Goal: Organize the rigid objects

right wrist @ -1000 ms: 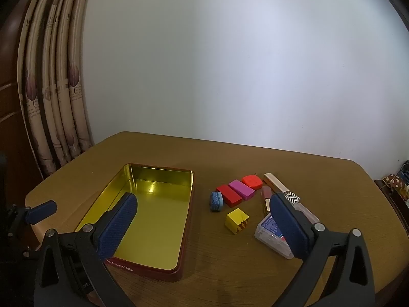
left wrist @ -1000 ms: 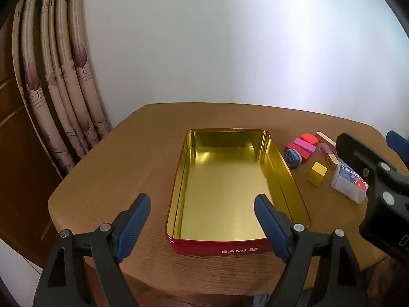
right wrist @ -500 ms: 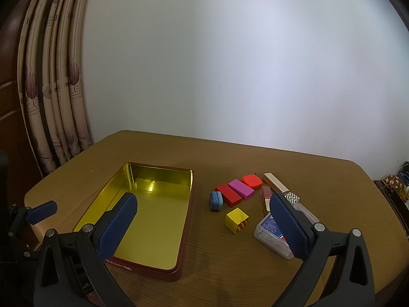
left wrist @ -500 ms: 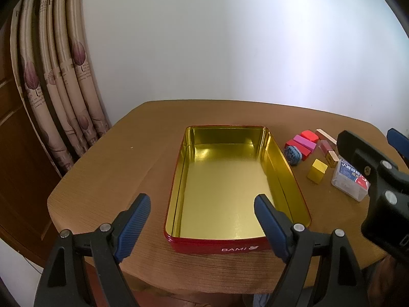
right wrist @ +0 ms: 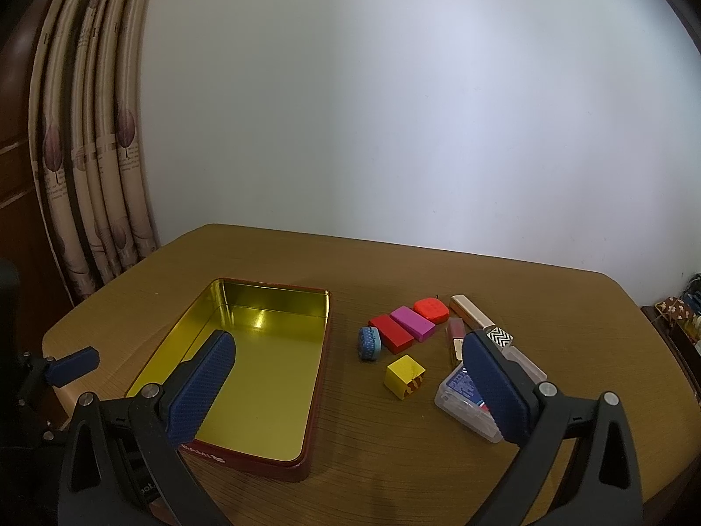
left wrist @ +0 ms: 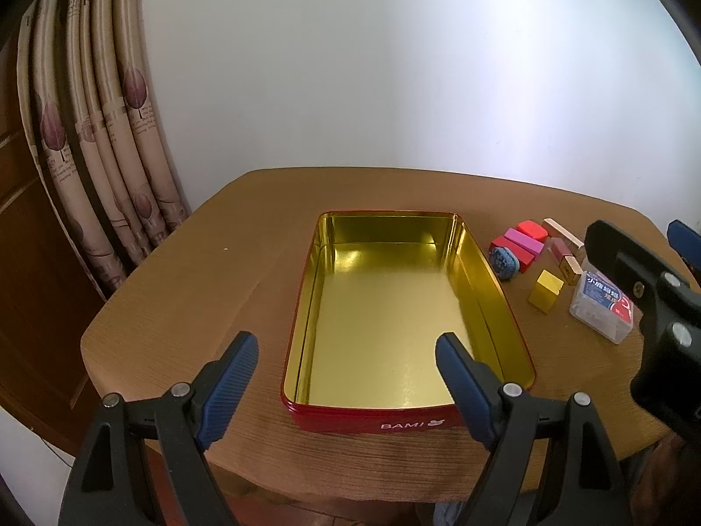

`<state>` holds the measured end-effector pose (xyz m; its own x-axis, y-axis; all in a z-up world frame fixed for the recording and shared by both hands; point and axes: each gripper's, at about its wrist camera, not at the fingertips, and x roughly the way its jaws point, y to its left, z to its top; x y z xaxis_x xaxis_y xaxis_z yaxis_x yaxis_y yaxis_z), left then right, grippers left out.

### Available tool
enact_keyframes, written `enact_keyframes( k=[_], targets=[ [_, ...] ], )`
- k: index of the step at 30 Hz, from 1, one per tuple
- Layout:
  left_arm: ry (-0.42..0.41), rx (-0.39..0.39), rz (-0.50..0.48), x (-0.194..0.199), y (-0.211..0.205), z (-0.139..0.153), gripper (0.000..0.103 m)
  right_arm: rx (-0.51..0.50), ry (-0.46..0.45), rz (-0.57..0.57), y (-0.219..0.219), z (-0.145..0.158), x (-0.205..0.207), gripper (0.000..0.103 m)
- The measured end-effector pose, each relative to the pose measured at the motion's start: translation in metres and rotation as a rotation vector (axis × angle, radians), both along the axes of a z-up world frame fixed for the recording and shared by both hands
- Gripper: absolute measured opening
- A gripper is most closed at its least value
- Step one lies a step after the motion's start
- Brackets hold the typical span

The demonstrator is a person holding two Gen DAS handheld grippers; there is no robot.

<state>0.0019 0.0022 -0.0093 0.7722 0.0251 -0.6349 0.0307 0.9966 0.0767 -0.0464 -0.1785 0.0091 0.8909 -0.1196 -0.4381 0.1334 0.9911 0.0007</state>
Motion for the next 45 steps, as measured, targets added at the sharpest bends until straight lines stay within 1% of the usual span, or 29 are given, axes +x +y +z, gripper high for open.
enact_keyframes(
  k=[13, 23, 29, 33, 35, 39, 42, 45],
  targets=[
    [0.009, 0.006, 0.003, 0.003, -0.004, 0.0, 0.086, 0.004, 0.003, -0.004, -0.004, 0.001, 0.0, 0.103],
    [0.021, 0.02, 0.001, 0.004, -0.008, 0.0, 0.086, 0.018, 0.01, -0.015, -0.02, 0.0, 0.001, 0.103],
    [0.019, 0.031, -0.017, 0.0, -0.018, 0.006, 0.085, 0.033, 0.0, -0.045, -0.044, 0.006, -0.005, 0.103],
    [0.018, 0.053, -0.054, -0.006, -0.036, 0.012, 0.085, 0.025, -0.006, -0.089, -0.075, 0.009, -0.015, 0.103],
    [0.029, 0.061, -0.081, -0.008, -0.048, 0.013, 0.085, 0.028, -0.008, -0.123, -0.097, 0.009, -0.021, 0.103],
    [0.053, 0.103, -0.14, -0.009, -0.08, 0.012, 0.085, 0.039, 0.002, -0.227, -0.156, 0.008, -0.035, 0.103],
    [0.072, 0.114, -0.175, -0.005, -0.102, 0.012, 0.085, 0.046, 0.001, -0.318, -0.2, 0.007, -0.049, 0.103],
    [0.09, 0.104, -0.215, -0.001, -0.125, 0.012, 0.085, 0.04, 0.004, -0.401, -0.242, 0.003, -0.062, 0.103]
  ],
)
